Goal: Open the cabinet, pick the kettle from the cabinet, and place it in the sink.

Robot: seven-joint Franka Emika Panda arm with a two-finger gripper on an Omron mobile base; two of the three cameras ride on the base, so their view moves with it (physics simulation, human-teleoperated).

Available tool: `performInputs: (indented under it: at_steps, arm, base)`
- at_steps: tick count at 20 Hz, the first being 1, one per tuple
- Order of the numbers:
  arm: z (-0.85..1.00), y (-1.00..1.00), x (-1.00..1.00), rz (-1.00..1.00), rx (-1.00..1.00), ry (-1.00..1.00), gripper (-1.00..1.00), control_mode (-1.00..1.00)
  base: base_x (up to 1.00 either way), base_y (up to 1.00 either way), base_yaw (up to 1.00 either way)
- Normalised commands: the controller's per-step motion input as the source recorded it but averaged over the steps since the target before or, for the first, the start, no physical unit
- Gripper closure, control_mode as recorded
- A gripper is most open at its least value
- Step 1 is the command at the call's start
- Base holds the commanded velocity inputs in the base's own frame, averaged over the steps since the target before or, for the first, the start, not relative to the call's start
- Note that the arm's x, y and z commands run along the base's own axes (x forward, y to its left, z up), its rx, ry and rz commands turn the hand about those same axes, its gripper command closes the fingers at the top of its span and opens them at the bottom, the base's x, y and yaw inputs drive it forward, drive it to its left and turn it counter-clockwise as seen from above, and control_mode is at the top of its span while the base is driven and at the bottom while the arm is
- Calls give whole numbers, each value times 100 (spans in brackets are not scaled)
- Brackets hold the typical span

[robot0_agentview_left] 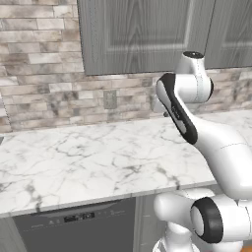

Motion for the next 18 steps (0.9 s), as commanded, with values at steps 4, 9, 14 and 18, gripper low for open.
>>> performInputs:
  at_steps: [4,9,14,18]
  arm:
    - [0,2,-14,4,0,-2,-100,-100]
    - [1,18,-37,17,-1,-27,-100,-100]
    - [12,32,-26,1,-4,-35,-100,-100]
    - [18,43,-14,0,-2,-20,-100,-100]
  base:
    - [0,0,0]
    - [0,0,0]
    - [0,0,0]
    - [0,0,0]
